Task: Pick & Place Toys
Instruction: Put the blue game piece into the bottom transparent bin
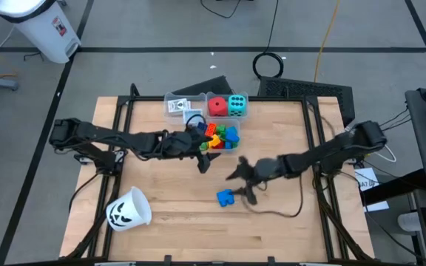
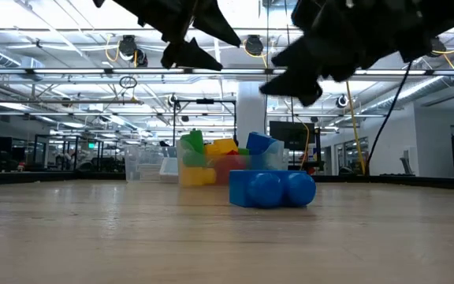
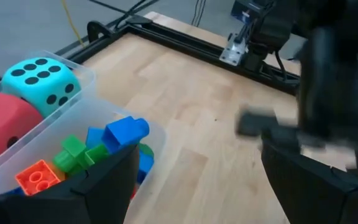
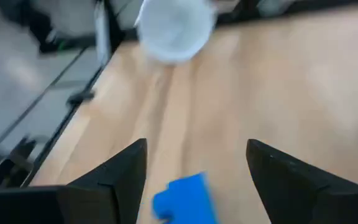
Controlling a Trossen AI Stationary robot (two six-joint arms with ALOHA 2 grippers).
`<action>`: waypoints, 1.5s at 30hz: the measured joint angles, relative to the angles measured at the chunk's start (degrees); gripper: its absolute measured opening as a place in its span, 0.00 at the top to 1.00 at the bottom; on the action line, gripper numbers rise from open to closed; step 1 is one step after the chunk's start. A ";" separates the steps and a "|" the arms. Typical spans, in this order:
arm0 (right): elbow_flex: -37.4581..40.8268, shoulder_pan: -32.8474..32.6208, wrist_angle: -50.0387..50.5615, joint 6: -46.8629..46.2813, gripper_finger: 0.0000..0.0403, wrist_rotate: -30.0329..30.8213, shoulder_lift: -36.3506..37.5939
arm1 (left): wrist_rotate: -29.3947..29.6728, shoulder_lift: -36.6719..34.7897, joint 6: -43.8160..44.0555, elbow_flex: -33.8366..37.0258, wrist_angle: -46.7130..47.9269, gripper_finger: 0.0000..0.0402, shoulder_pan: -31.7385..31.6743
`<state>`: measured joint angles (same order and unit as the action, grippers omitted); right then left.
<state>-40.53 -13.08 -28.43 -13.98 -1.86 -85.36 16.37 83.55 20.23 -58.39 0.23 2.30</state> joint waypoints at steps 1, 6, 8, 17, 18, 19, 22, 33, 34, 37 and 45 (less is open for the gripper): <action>-0.71 -1.00 0.14 0.10 0.37 -0.56 -2.24 | 0.45 0.00 0.00 0.00 0.14 0.15 0.34; -3.97 -4.54 0.55 4.48 0.31 0.44 -12.31 | 2.38 0.24 0.27 0.02 0.42 0.15 1.21; -5.45 -4.61 0.67 5.70 0.28 0.49 -15.38 | 2.39 0.22 0.98 0.02 0.26 0.14 1.23; -8.53 -3.72 2.25 9.33 0.25 3.69 -19.61 | 1.76 0.22 2.61 0.02 1.33 0.15 1.94; -8.55 -3.74 2.93 10.29 0.25 5.02 -19.59 | 1.75 0.22 2.80 0.02 1.46 0.15 2.10; -8.53 -3.78 3.40 11.32 0.25 6.73 -19.55 | 1.76 0.22 2.84 0.02 1.40 0.15 2.31; -8.50 -4.21 3.92 13.22 0.26 10.57 -19.58 | 1.71 0.22 3.25 0.02 1.36 0.14 2.45; -8.34 -7.13 5.98 21.42 0.26 16.92 -14.54 | 1.76 0.22 4.07 0.02 1.66 0.14 2.81; -8.35 -6.64 6.44 20.35 0.26 16.76 -14.54 | 1.76 0.22 4.07 0.02 1.68 0.14 2.81; -8.35 -3.76 8.64 15.67 0.26 13.73 -15.33 | 1.76 0.22 4.12 0.02 1.62 0.14 2.81; -7.22 0.83 7.41 14.62 0.26 8.94 -19.50 | 1.69 0.24 4.31 0.02 -0.51 0.14 2.83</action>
<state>-47.75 -12.25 -21.02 0.64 7.08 -104.86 18.06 83.79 24.53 -58.37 -0.28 5.13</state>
